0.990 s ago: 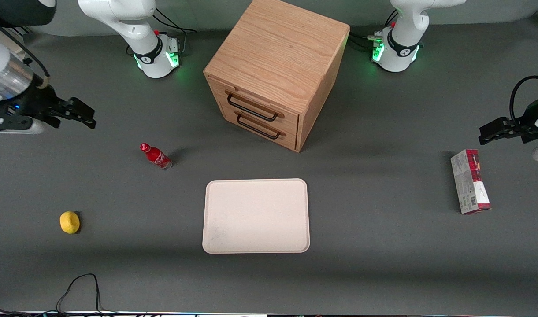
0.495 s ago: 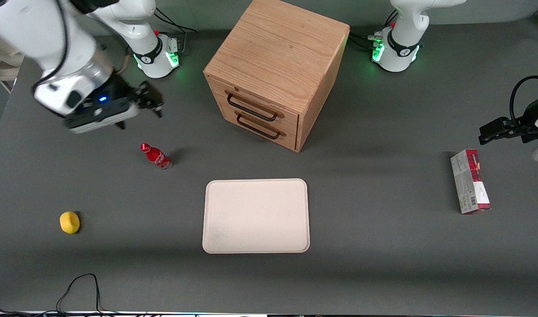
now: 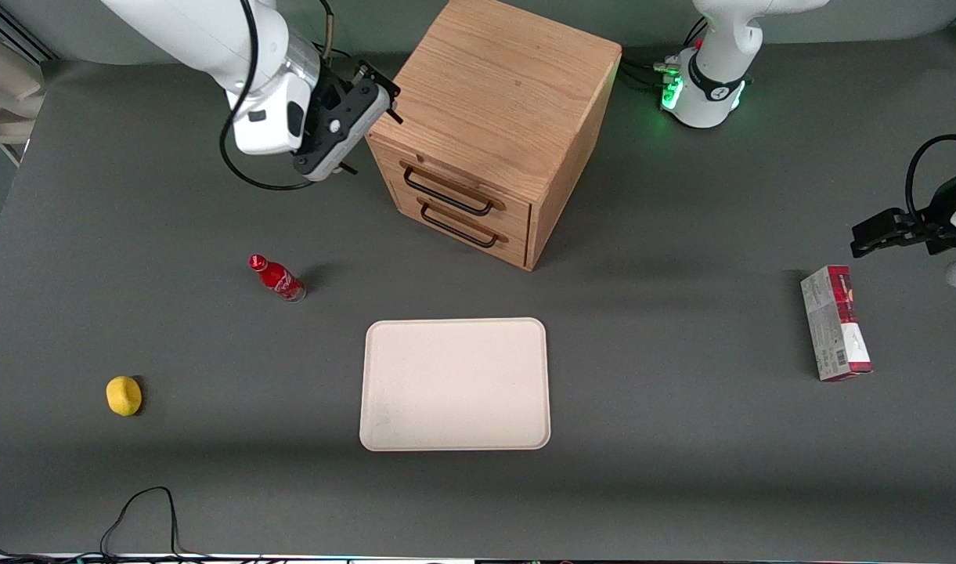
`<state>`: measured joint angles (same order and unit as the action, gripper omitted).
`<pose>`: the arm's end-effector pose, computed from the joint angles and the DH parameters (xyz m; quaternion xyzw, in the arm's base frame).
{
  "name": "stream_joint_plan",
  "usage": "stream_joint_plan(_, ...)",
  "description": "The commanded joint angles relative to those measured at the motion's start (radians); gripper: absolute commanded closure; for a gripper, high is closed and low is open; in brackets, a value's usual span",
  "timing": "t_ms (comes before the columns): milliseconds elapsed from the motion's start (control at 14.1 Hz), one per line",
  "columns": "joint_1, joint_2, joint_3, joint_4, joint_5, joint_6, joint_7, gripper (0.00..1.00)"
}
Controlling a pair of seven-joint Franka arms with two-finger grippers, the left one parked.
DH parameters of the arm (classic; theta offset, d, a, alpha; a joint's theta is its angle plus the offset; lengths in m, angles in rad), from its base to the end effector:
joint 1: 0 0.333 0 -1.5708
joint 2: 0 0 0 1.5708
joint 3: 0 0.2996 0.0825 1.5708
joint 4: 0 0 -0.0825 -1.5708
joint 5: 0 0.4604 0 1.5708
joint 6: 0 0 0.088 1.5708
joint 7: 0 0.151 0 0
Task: Open upper drawer
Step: 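Move the right gripper to the upper drawer's black handle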
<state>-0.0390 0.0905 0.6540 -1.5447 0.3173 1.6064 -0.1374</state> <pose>0.5153 0.4047 0.5449 -0.9167 -0.3543 0.0486 0.1785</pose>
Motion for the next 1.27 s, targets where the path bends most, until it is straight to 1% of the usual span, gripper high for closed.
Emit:
stream_joint_plan(0, 0.010, 0.070, 0.042, -0.012, 0.016, 0.015, -0.053, 0.00)
stream_joint_plan(212, 0.014, 0.087, 0.044, -0.125, -0.009, 0.139, -0.183, 0.00)
stream_joint_plan(354, 0.014, 0.132, 0.044, -0.156, -0.027, 0.168, -0.270, 0.00)
stream_joint_plan(424, 0.014, 0.159, 0.044, -0.156, -0.050, 0.168, -0.290, 0.00)
stream_joint_plan(566, 0.016, 0.201, 0.044, -0.153, -0.070, 0.170, -0.292, 0.00)
stream_joint_plan(707, 0.024, 0.238, 0.044, -0.153, -0.073, 0.170, -0.297, 0.00)
stream_joint_plan(848, 0.031, 0.270, 0.045, -0.153, -0.115, 0.173, -0.295, 0.00)
stream_joint_plan(1202, 0.051, 0.310, 0.052, -0.155, -0.135, 0.214, -0.289, 0.00)
